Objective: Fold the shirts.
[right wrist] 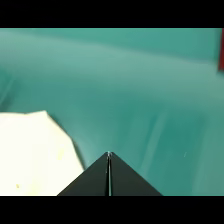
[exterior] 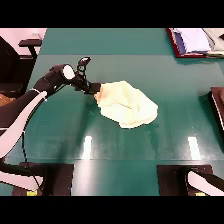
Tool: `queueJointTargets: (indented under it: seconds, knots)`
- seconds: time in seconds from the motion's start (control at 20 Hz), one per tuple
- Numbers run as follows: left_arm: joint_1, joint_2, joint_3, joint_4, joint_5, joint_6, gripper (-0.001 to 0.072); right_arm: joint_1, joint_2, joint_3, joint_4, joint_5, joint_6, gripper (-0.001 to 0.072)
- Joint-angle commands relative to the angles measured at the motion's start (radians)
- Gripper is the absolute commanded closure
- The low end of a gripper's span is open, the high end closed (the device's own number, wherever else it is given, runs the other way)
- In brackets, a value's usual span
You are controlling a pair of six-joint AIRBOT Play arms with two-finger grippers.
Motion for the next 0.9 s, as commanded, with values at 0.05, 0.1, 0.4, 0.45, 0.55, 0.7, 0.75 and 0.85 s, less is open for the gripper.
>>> queueJointTargets:
  seconds: [0.05, 0.1, 0.4, 0.45, 0.55, 0.7, 0.75, 0.85]
  knots:
    - [0.042, 0.029, 0.045, 0.031, 0.003, 0.003, 0.0685, -0.001, -0.009, -0.226, -0.002, 0.051, 0.007, 0.0697]
    - [0.053, 0.053, 0.050, 0.051, 0.003, 0.003, 0.0685, -0.001, -0.008, -0.318, 0.000, 0.044, 0.011, 0.0696]
    - [0.063, 0.093, 0.050, 0.115, -0.006, 0.003, 0.0684, 0.019, -0.046, -0.840, 0.085, -0.116, 0.043, 0.0260]
    - [0.063, 0.093, 0.050, 0.115, -0.006, 0.003, 0.0684, 0.035, -0.071, -0.895, 0.132, -0.148, 0.032, 0.0261]
    - [0.063, 0.093, 0.050, 0.113, -0.007, 0.002, 0.0685, 0.089, -0.133, -0.951, 0.238, -0.203, -0.026, 0.0261]
    - [0.063, 0.093, 0.050, 0.113, -0.015, 0.003, 0.0684, 0.187, -0.224, -0.942, 0.341, -0.283, -0.062, 0.0261]
    - [0.063, 0.093, 0.050, 0.114, -0.018, 0.003, 0.0684, 0.218, -0.248, -0.922, 0.341, -0.304, -0.062, 0.0261]
    - [0.063, 0.093, 0.050, 0.116, -0.017, 0.003, 0.0684, 0.268, -0.296, -0.870, 0.340, -0.322, -0.062, 0.0262]
